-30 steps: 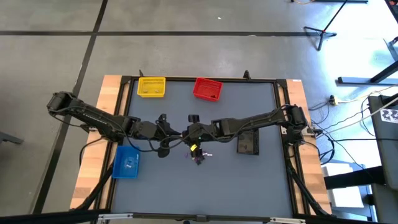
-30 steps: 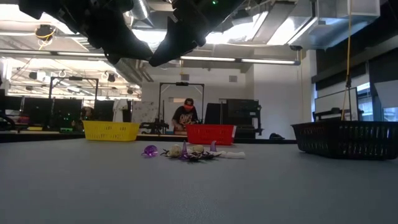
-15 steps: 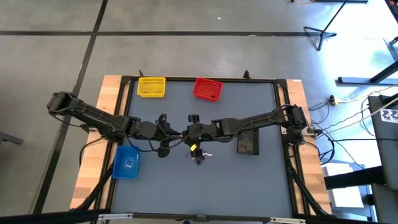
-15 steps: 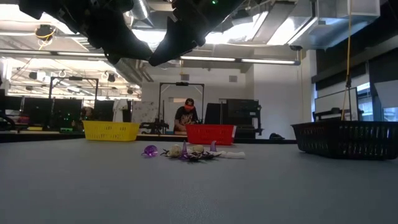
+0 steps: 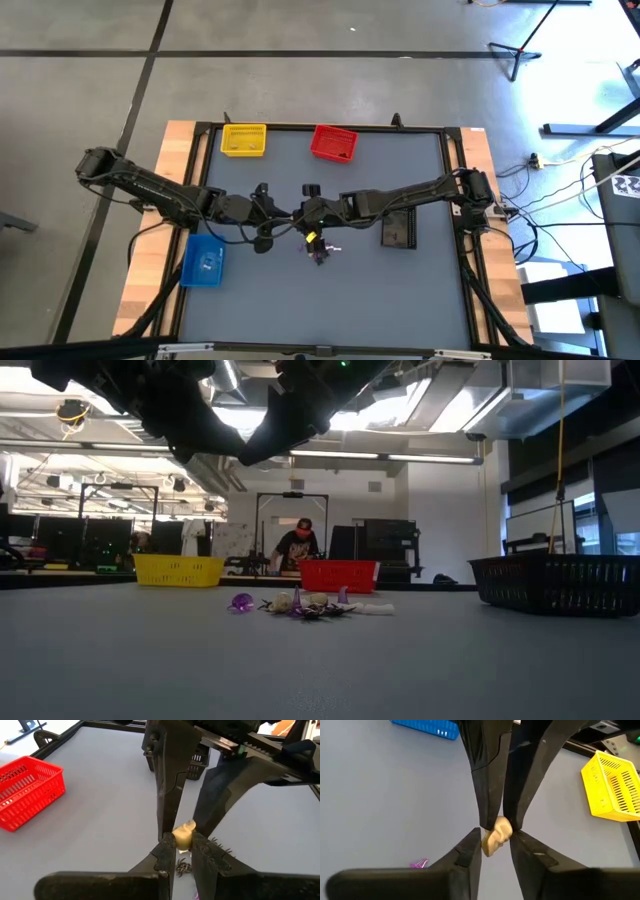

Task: Sort Halloween decoration
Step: Put the yellow skull toy into the yellow bin

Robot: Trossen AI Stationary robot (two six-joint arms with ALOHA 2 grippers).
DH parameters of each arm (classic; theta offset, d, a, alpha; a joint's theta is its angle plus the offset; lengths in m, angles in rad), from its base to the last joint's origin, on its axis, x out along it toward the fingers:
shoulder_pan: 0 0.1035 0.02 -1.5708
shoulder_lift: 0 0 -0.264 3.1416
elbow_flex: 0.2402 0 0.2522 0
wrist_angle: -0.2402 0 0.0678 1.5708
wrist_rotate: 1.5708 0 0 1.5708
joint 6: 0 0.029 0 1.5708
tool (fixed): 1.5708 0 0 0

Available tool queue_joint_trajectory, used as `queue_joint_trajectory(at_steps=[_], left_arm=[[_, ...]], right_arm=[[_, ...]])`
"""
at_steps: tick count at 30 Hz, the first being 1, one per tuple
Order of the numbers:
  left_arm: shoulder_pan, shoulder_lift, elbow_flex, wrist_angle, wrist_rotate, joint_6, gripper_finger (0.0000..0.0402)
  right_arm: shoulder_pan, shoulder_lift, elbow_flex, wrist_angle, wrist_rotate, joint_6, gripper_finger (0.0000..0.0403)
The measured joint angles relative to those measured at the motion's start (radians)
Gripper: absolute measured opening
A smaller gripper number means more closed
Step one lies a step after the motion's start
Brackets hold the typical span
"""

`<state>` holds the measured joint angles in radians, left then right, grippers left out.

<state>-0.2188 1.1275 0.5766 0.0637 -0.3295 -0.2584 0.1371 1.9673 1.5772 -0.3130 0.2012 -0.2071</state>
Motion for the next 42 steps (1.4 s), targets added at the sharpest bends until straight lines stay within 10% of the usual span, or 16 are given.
queue_joint_trajectory(at_steps=[13,42], left_arm=[[0.0,0.001,0.0,-0.001,-0.023,0.0,0.0038],[0.0,0.001,0.0,-0.003,-0.048,0.007,0.0039]], right_arm=[[0.0,0.0,0.001,0.005,0.0,0.0,0.0217],[0.0,-0.001,0.001,-0.004,0.125,-0.038,0.0221]])
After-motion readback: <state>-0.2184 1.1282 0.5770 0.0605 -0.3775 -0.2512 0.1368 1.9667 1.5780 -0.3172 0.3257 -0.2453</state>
